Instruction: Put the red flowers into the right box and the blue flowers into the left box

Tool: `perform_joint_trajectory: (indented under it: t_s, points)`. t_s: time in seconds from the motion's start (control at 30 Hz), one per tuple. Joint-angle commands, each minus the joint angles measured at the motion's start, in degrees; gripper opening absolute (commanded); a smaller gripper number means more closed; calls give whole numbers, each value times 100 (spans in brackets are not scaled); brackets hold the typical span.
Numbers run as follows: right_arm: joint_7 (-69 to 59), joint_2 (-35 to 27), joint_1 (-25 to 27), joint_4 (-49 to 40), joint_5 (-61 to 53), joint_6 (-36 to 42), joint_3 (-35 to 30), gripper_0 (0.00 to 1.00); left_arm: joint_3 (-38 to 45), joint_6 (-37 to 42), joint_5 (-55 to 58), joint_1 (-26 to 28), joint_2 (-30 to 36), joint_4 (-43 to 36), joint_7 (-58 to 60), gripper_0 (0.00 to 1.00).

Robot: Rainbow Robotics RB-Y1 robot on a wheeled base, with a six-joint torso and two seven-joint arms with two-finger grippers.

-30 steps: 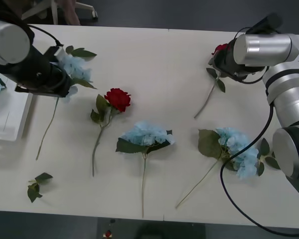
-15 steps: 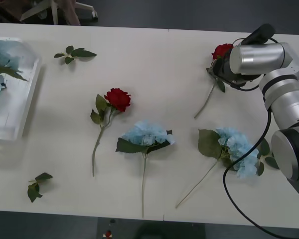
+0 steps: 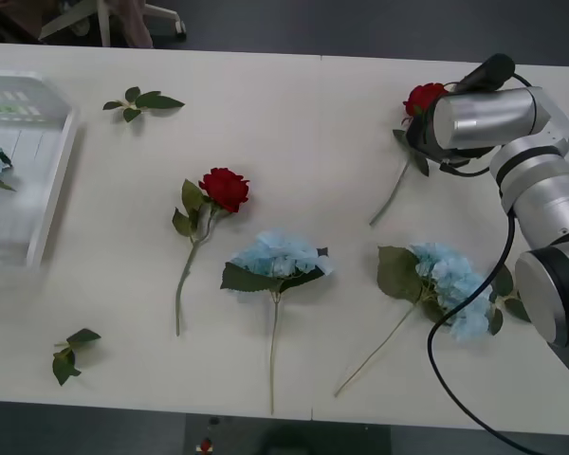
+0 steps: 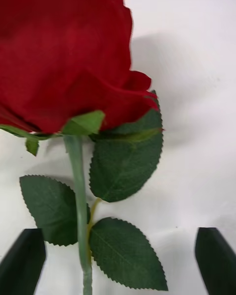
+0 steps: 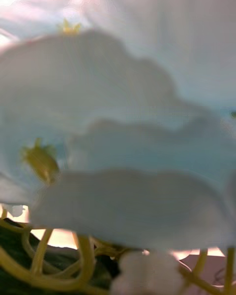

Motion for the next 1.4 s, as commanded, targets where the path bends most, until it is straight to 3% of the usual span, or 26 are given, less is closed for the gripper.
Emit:
perform_joint_trajectory:
  t_s: [0.03, 0.07, 0.1, 0.13, 0.3, 0.47, 0.77, 0.9, 1.03, 1.4]
  points:
    - [-293, 11, -41, -79, 65, -189, 45, 35, 138, -82, 40, -88, -6, 50, -244, 11]
    - [-302, 11, -24, -79, 56, -260, 54, 17, 138, -99, 75, -62, -24, 50, -253, 23]
    - [-302, 11, -15, -79, 56, -268, 54, 11, 138, -90, 92, -53, -24, 50, -270, 29]
    - [-311, 11, -6, -79, 56, -295, 54, 3, 130, -99, 110, -18, -33, 50, -297, 43]
    - [-319, 11, 3, -79, 47, -295, 54, 0, 138, -213, 189, 70, -33, 50, -411, 61]
    - [-319, 11, -6, -79, 47, -295, 54, 0, 147, -222, 330, 79, -24, 50, -508, 65]
    - [-293, -112, -50, -140, 30, -66, 54, 0, 226, -99, 1947, 79, 319, -574, -376, 76]
    - [-258, -288, -164, -492, -23, 690, 54, 0, 226, -152, 2334, 79, 213, -935, 292, 83]
    - [-249, -490, -199, -1169, -85, 1727, -34, 0, 226, -257, 1683, 79, -209, -1656, 802, 100]
    - [-91, -982, -199, -2417, -533, 3458, -324, 0, 226, -662, 541, 87, -1545, -1866, 934, 100]
